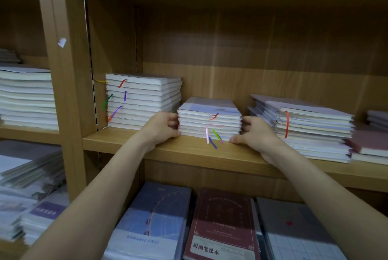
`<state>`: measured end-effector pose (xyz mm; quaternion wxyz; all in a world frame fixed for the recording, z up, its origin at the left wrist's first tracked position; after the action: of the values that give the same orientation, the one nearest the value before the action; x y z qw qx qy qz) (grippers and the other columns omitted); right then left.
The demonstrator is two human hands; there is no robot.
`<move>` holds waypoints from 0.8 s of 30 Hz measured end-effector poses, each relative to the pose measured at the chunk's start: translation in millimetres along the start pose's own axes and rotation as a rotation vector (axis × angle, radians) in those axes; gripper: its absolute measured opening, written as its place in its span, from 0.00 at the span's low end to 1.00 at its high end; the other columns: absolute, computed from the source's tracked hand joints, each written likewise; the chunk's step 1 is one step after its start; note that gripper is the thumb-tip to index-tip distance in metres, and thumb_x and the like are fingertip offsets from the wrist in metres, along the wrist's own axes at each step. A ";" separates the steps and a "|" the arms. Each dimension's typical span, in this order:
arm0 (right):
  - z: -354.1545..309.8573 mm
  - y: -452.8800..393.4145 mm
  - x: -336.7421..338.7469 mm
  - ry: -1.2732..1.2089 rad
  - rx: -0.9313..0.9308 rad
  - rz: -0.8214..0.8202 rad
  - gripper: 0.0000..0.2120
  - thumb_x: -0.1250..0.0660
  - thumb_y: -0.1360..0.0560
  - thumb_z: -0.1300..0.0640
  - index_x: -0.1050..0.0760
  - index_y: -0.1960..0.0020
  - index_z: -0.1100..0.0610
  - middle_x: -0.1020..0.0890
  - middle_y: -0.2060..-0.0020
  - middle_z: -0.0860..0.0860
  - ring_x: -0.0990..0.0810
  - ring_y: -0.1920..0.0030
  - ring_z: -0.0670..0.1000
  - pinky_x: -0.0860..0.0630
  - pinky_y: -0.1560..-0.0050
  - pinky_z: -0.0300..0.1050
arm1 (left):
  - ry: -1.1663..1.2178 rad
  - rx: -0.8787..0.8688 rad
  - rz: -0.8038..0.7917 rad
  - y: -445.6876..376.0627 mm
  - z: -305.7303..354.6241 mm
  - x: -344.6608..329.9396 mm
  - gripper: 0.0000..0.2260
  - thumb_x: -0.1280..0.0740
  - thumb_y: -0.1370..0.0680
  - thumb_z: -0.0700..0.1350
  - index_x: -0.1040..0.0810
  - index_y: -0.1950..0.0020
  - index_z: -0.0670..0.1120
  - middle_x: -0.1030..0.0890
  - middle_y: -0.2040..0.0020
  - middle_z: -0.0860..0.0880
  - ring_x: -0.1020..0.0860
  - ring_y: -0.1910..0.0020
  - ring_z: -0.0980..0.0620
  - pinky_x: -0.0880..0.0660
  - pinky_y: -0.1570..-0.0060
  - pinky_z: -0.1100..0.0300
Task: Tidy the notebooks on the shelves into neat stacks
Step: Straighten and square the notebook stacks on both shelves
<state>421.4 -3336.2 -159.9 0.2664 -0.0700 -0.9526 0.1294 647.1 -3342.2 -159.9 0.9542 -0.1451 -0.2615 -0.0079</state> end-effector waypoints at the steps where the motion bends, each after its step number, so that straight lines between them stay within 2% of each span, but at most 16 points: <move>1: -0.2 0.1 0.0 -0.012 0.004 -0.005 0.27 0.25 0.34 0.68 0.27 0.37 0.59 0.20 0.46 0.52 0.22 0.44 0.53 0.28 0.38 0.51 | 0.027 0.006 -0.001 0.0 -1.0 1.0 0.22 0.35 0.27 0.29 0.27 0.35 0.43 0.19 0.44 0.47 0.22 0.44 0.51 0.28 0.39 0.57; 3: -0.1 -0.2 -0.7 -0.030 0.008 -0.015 0.27 0.26 0.34 0.69 0.27 0.37 0.59 0.19 0.48 0.51 0.21 0.45 0.52 0.27 0.38 0.51 | 0.082 0.011 -0.007 0.2 -2.8 2.7 0.22 0.35 0.28 0.28 0.26 0.35 0.42 0.18 0.46 0.47 0.21 0.45 0.51 0.28 0.39 0.56; 7: 0.9 -1.4 -1.0 -0.055 0.019 -0.027 0.28 0.26 0.34 0.71 0.28 0.36 0.59 0.20 0.52 0.49 0.21 0.46 0.52 0.27 0.37 0.51 | 0.153 0.008 -0.019 2.6 -3.7 6.0 0.23 0.34 0.29 0.27 0.25 0.36 0.41 0.18 0.46 0.46 0.21 0.47 0.54 0.28 0.42 0.62; 10: 1.2 -3.7 -1.6 -0.055 0.025 -0.022 0.28 0.27 0.34 0.71 0.28 0.36 0.59 0.20 0.51 0.50 0.21 0.45 0.53 0.27 0.37 0.52 | 0.189 0.002 -0.030 2.6 -3.2 5.4 0.22 0.34 0.29 0.26 0.24 0.38 0.41 0.18 0.47 0.45 0.20 0.48 0.53 0.27 0.42 0.62; 13: 2.8 -7.1 -2.7 -0.036 0.036 -0.004 0.26 0.27 0.34 0.71 0.26 0.38 0.60 0.20 0.51 0.51 0.21 0.45 0.54 0.27 0.38 0.52 | 0.162 0.010 -0.027 -0.2 -4.5 4.1 0.22 0.34 0.29 0.27 0.24 0.37 0.41 0.18 0.46 0.45 0.21 0.48 0.54 0.27 0.47 0.66; 16: 4.4 -9.9 -4.6 -0.024 0.043 -0.008 0.26 0.27 0.33 0.70 0.27 0.38 0.59 0.19 0.48 0.53 0.22 0.44 0.54 0.28 0.37 0.54 | 0.124 0.015 -0.019 -2.0 -5.0 2.8 0.20 0.34 0.28 0.28 0.24 0.38 0.42 0.18 0.46 0.47 0.21 0.49 0.55 0.27 0.46 0.66; 19: 4.3 -9.4 -4.9 -0.028 0.036 -0.027 0.30 0.26 0.33 0.68 0.29 0.34 0.59 0.20 0.43 0.54 0.22 0.42 0.53 0.29 0.36 0.53 | 0.069 -0.008 0.000 -1.0 -3.2 2.5 0.18 0.36 0.27 0.28 0.23 0.40 0.43 0.19 0.50 0.50 0.22 0.55 0.61 0.28 0.57 0.76; 24: 6.0 -9.0 -2.9 -0.053 0.022 -0.019 0.34 0.24 0.35 0.66 0.31 0.32 0.58 0.20 0.43 0.55 0.22 0.43 0.53 0.29 0.36 0.54 | 0.061 0.002 0.002 -1.6 -2.5 2.5 0.19 0.37 0.26 0.28 0.25 0.37 0.43 0.19 0.48 0.48 0.23 0.55 0.60 0.29 0.58 0.73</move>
<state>420.1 -3346.7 -163.8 0.2432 -0.0547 -0.9584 0.1392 650.4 -3344.3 -160.3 0.9619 -0.1440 -0.2320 -0.0111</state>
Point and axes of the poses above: each hand's wrist, its own y-axis away from the middle knuckle, its own x-axis out of the back of the hand, z = x × y, the point moved 8 cm from there along -y, towards the middle knuckle
